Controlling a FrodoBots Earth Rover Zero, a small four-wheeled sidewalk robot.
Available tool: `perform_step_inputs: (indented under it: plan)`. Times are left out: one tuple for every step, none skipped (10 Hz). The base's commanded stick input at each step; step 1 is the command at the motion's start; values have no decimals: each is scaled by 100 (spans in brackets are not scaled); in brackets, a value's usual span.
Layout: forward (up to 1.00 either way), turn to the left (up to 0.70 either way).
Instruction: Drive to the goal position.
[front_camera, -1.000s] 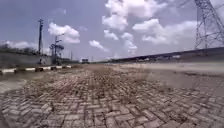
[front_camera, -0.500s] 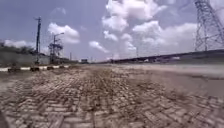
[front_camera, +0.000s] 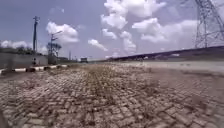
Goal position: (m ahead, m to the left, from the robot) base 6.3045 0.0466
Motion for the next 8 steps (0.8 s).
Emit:
perform_step_inputs:
  plan:
    - [100,0]
    - [100,0]
    - [100,0]
    - [100,0]
    - [100,0]
    - [100,0]
    - [100,0]
    - [100,0]
